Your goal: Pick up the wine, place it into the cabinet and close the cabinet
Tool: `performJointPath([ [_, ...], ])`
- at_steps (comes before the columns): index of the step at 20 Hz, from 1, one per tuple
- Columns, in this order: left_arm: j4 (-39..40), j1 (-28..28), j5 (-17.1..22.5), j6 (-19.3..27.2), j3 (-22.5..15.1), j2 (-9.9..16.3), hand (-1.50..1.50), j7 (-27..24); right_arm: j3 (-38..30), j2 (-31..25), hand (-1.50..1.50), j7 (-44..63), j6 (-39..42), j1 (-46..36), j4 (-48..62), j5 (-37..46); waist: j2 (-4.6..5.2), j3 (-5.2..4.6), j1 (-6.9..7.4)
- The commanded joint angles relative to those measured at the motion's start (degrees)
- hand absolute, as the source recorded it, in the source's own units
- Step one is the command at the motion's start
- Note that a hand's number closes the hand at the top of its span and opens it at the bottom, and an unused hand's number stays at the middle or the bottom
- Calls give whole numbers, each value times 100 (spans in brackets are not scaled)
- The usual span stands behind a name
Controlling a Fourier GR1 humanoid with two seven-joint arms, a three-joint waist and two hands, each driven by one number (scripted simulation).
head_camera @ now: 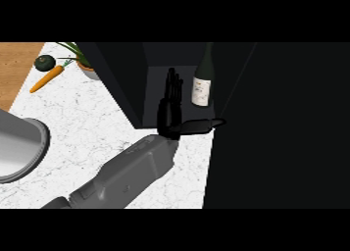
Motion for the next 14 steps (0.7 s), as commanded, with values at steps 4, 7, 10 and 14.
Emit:
performJointPath([
  [4, -356, 462, -689, -26, 287, -8, -150, 6, -114, -44, -150, 18, 21, 224, -202, -126, -16, 1, 77],
  [7, -1263, 793, -988, 296, 306, 373, -150, 88, -106, -44, -150, -137, 43, 236, -86, 47, -34, 1, 130],
  [10, -1496, 956, -1356, 130, 273, 450, -150, 182, -84, -48, -150, 258, -133, -214, -51, -43, -25, 0, 120],
  [14, -2734, 1481, -1647, 254, 65, 1072, -150, 652, -94, -1, -150, -311, 3, 180, 38, 194, -35, 3, 148],
])
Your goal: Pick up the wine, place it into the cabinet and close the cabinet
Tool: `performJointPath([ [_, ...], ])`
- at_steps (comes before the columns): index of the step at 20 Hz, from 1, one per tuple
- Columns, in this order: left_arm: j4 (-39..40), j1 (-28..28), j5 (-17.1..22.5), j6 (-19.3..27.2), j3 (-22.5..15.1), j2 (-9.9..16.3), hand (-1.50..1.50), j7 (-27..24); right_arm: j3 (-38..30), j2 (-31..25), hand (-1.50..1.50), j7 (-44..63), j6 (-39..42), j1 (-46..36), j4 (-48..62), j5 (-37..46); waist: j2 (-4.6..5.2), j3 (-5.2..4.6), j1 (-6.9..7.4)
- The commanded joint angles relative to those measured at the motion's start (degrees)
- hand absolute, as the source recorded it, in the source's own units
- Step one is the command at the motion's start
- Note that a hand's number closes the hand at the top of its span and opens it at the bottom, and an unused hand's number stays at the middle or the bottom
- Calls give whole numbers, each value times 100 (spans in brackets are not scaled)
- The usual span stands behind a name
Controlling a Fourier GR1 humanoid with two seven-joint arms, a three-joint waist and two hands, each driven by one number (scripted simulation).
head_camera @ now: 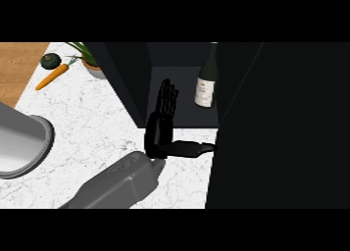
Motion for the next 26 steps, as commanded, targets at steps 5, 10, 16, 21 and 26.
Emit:
performJointPath([
  [5, -1834, 1042, -819, 79, -97, 938, -150, 371, 167, 3, -150, 402, -222, -138, -383, 284, -3, -1, 11],
  [10, -3130, 1702, -944, -231, -147, 2059, -150, 594, 215, -284, 150, 23, 537, 569, -387, -317, -23, 5, 60],
  [16, -4032, 2164, -1092, -659, 44, 2781, 150, 855, 257, -654, 150, 194, 995, 325, -603, -680, -6, -1, 42],
  [21, -4833, 2734, -1133, -691, 219, 3251, 150, 889, 653, -617, 150, 187, 1351, 948, -720, -1102, -17, 3, 26],
  [26, -5016, 3368, -816, -1321, 840, 4025, 150, 797, 1479, -355, 150, 285, 1295, 940, -900, -875, -14, -1, 37],
])
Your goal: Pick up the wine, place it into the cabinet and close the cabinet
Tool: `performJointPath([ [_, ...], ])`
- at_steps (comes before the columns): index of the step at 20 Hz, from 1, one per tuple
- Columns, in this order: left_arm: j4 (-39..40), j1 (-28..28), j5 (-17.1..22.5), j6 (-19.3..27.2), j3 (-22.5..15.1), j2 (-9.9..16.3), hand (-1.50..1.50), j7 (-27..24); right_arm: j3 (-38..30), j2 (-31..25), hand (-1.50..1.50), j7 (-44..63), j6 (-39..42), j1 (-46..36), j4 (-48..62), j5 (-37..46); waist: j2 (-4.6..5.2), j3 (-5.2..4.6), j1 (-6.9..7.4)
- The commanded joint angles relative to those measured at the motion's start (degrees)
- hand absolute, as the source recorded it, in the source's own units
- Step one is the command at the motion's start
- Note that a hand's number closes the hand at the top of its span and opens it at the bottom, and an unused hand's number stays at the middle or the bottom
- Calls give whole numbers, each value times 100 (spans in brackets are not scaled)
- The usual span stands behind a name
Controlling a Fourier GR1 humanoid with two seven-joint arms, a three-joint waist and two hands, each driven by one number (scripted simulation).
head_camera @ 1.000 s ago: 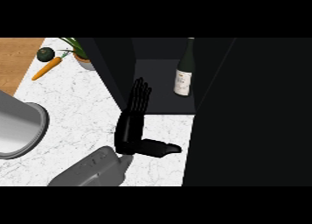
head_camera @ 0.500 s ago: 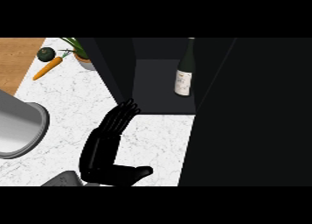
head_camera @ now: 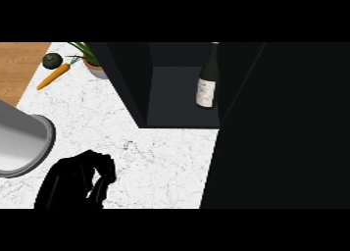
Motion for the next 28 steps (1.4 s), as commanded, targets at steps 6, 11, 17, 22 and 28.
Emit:
performJointPath([
  [6, -638, 1398, 355, -985, 971, 1301, -150, -495, 2026, 539, 150, 976, -556, -50, -804, 372, -30, -12, 58],
  [11, -787, 2102, 649, -1303, 1427, 1639, -150, -706, 3194, 673, 150, 1193, -1292, -564, -413, 966, -45, -13, 82],
  [17, 25, 2531, 881, -2277, 1859, 1809, -150, -1007, 3996, 674, 150, 869, -2299, -1691, 793, 1409, -16, -28, 164],
  [22, 289, 2706, 1245, -2705, 2397, 2188, -150, -958, 4298, 657, 150, 898, -3368, -2432, 904, 1652, -38, -33, 177],
  [28, 272, 3044, 1164, -3131, 2605, 2450, -150, -1106, 3806, 638, 150, 678, -4384, -3161, 1254, 1746, -27, -32, 291],
])
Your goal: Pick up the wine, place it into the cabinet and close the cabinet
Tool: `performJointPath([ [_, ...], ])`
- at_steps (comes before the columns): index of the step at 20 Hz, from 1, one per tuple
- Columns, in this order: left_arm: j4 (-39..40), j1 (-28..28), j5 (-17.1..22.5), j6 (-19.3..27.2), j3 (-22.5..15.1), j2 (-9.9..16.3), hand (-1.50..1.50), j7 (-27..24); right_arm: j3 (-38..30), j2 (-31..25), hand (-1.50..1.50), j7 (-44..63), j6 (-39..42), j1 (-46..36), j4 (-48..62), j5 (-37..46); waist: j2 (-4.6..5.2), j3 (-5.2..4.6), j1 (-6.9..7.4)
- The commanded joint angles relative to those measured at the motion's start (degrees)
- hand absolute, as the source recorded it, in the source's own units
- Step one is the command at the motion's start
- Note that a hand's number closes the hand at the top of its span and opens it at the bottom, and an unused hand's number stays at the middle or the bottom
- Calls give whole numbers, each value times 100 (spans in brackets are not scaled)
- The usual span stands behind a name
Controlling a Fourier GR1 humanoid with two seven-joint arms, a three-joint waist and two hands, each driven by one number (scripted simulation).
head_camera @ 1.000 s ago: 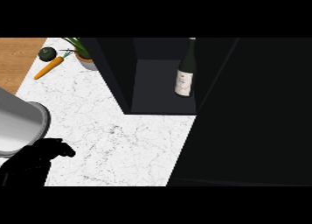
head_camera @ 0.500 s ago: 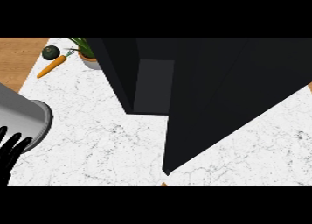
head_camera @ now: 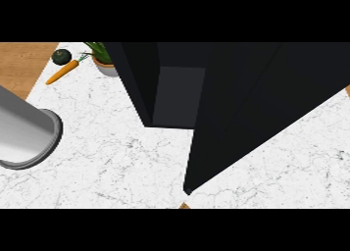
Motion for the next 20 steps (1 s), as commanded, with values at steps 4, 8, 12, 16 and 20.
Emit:
performJointPath([
  [4, 278, 203, 68, -518, 360, 134, -150, -122, -135, 850, 150, -50, -939, -1555, 1237, 45, 37, 4, 19],
  [8, 398, 355, 187, -932, 606, 330, -150, -48, -806, 868, 150, -170, -1286, -2283, 2128, -143, 67, 7, 114],
  [12, 736, 752, 92, -1422, 806, 400, -150, -113, -1667, 886, 150, -295, -1139, -3225, 3135, -667, 79, 13, 155],
  [16, 841, 791, 136, -1590, 1087, 329, -150, -5, -2196, 893, 150, -890, -515, -3711, 4038, -1497, 94, 25, 50],
  [20, 1174, 726, 141, -1828, 1289, 214, -150, 163, -2562, 895, 150, -1368, 79, -4193, 5093, -1952, 110, 21, 7],
])
